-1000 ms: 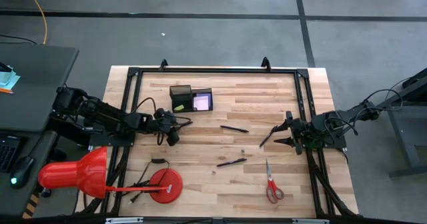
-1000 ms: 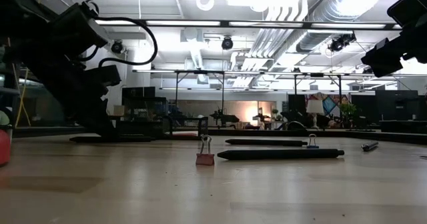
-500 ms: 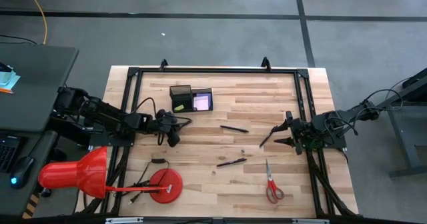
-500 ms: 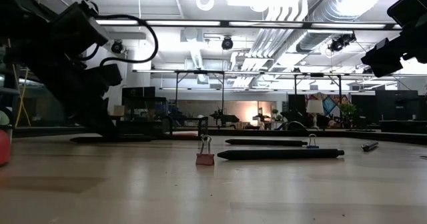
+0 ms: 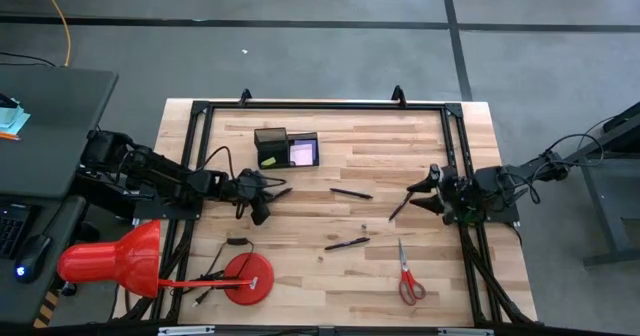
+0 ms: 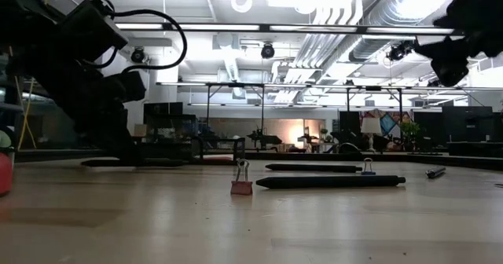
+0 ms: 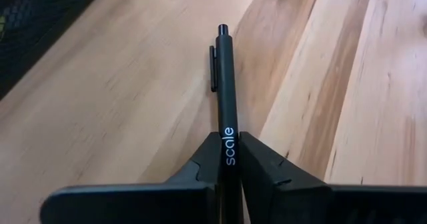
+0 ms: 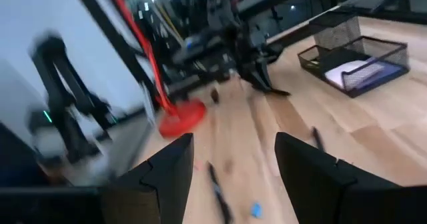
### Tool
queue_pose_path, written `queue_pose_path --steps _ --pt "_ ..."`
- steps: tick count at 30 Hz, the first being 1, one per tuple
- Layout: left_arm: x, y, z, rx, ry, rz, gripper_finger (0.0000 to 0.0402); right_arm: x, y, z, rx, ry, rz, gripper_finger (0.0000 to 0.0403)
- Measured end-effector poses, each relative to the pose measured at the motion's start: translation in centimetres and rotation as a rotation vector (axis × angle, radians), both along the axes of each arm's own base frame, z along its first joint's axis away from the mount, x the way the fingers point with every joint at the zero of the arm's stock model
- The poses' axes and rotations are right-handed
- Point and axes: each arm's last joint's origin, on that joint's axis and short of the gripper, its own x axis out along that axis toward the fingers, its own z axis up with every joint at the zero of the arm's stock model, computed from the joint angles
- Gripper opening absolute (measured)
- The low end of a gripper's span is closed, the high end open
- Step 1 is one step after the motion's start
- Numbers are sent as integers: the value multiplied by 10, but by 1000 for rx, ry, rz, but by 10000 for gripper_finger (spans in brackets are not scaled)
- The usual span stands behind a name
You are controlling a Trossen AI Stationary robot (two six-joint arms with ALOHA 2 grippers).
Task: Pick and place office supplies into organizer
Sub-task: Put the black pen into the desk organizer
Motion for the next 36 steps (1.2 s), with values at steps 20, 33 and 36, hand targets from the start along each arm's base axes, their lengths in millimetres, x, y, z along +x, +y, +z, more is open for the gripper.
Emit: queue_pose_path --steps 20,33,36 --pt "10 0 10 -2 -143 -15 14 18 -1 -27 78 33 -285 212" --pt "14 0 16 2 -210 -11 13 41 7 -23 109 -21 -288 292" --pt "15 1 18 5 -236 -14 13 46 11 -24 79 -23 -231 288"
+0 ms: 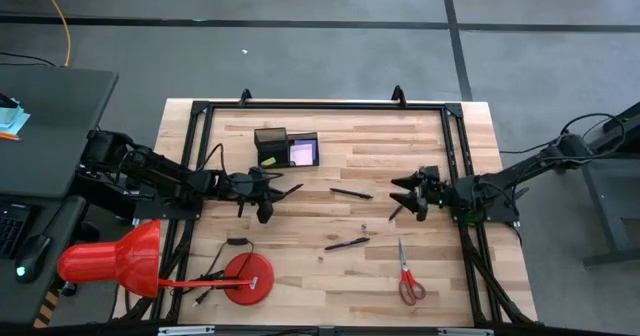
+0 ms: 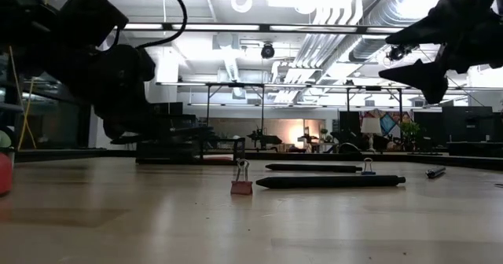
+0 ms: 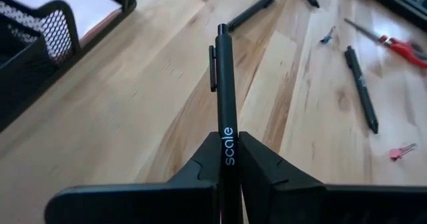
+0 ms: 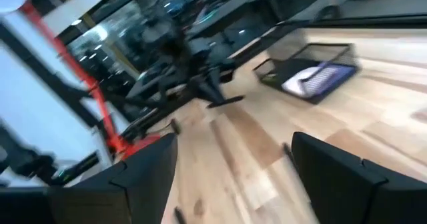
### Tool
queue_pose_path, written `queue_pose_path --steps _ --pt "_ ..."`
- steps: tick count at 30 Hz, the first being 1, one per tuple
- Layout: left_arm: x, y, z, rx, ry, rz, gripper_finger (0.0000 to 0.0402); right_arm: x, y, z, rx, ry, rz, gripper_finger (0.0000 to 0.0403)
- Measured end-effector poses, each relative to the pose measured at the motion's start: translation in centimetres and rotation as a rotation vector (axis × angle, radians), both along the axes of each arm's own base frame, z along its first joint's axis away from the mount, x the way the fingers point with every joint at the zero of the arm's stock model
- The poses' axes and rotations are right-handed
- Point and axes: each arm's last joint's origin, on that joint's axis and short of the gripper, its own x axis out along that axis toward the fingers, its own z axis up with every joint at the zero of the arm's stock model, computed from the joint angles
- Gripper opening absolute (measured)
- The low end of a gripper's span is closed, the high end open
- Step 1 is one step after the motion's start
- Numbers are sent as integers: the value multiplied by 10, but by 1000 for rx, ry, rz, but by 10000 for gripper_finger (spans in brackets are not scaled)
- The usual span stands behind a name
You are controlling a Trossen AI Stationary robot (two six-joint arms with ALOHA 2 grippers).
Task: Pick and place office supplies into organizer
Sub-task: Put the black pen into the desk organizer
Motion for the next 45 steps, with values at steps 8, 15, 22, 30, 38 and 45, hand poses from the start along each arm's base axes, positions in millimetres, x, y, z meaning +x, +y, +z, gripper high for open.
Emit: queue_pose_path --steps 8,15,22,30,38,45 --pt "3 0 4 1 -47 -5 20 23 9 4 -76 45 84 282" --pt "4 0 6 11 -69 -11 16 67 7 5 -148 182 63 282" --pt "6 0 10 16 -120 -16 18 119 -5 -10 -179 327 114 282" --pt "8 0 14 19 -161 -18 19 166 -14 -21 -171 293 228 281" --pt "9 -1 16 4 -186 -52 18 185 -31 -33 -244 303 243 281" --pt "10 -2 19 1 -224 -77 18 190 -44 -32 -236 202 270 281"
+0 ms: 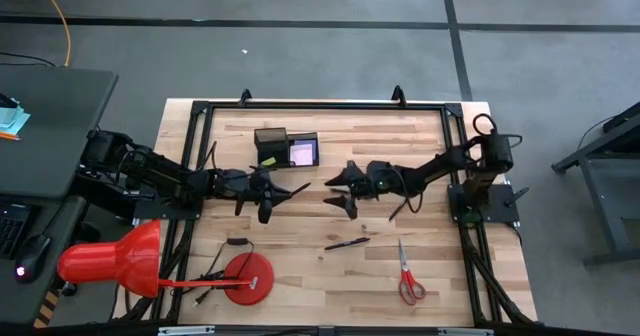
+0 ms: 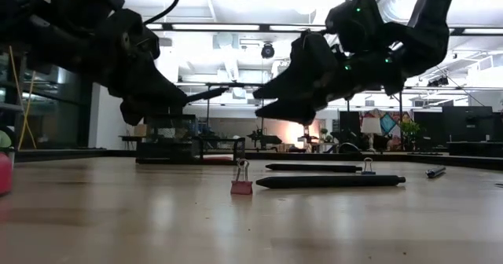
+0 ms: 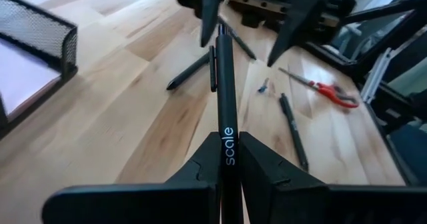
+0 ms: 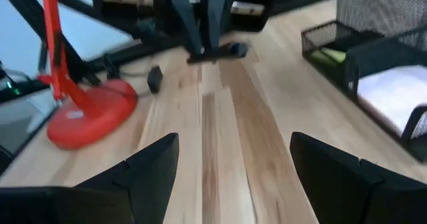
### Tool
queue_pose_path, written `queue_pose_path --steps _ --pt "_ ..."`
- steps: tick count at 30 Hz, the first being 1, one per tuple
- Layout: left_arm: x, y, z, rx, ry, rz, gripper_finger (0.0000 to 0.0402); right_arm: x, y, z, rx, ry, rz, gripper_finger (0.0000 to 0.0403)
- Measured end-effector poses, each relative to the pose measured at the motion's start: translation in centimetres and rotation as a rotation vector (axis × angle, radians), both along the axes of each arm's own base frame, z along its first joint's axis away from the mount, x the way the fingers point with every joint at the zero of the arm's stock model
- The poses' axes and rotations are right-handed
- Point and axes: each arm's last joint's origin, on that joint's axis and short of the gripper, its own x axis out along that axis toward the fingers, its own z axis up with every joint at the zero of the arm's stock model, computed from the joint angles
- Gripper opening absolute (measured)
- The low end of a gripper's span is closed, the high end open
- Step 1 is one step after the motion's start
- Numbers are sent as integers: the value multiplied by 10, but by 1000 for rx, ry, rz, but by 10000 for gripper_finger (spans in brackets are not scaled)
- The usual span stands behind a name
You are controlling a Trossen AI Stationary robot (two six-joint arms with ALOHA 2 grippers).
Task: Pick and place office supplies into organizer
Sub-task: Put the black pen into the desk organizer
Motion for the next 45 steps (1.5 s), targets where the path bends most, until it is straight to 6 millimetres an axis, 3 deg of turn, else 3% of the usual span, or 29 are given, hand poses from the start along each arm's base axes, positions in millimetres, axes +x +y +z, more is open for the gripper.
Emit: queue_pose_path --steps 7,21,38,45 --pt "1 0 3 6 -37 -9 20 4 -6 8 22 -61 -7 281" --pt "2 0 5 17 -49 -12 20 40 -4 41 5 -69 7 281" --pt "2 0 6 22 -62 -11 21 40 -4 34 37 -21 -6 281" --pt "2 0 6 25 -63 -4 21 56 -5 24 44 -15 9 275"
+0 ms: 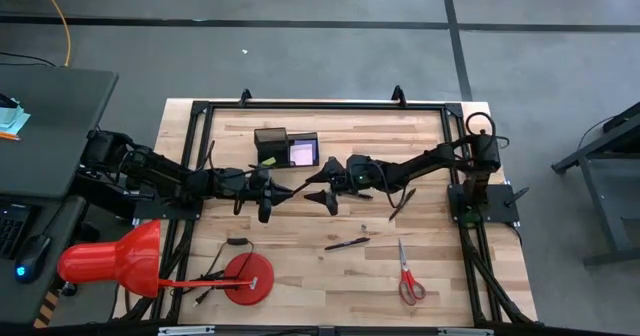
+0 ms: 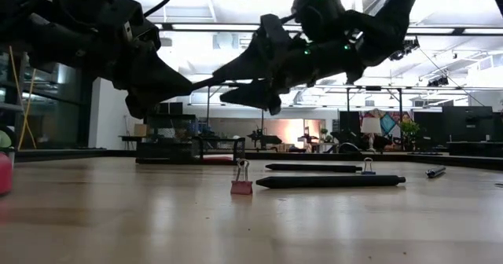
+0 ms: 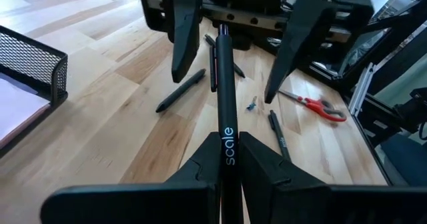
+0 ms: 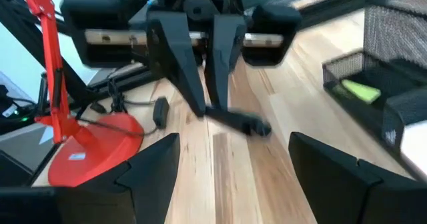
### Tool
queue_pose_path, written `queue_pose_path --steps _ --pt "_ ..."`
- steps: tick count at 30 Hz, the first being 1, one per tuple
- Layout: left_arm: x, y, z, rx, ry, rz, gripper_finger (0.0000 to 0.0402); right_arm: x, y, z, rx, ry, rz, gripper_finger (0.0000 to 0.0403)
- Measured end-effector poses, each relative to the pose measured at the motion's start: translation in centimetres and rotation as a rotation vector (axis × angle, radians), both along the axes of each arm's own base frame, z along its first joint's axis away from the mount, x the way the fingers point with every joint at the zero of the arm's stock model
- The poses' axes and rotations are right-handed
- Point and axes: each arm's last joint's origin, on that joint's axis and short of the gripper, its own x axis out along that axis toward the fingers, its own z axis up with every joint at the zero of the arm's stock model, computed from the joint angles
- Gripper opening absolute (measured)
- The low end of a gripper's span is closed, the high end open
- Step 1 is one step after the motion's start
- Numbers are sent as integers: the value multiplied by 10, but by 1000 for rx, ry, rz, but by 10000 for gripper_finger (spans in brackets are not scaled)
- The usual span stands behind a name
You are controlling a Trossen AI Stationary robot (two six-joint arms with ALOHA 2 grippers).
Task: Pick and place office supplies into organizer
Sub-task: Put the black pen into the desk organizer
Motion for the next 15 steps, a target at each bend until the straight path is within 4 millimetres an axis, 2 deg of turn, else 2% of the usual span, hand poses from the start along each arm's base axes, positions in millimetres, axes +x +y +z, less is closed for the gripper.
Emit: queue_pose_path --steps 3,15 --pt "0 0 0 0 1 0 21 6 -1 1 -14 -14 1 267" --pt "0 0 0 4 2 -1 21 7 -2 4 -20 -43 22 240"
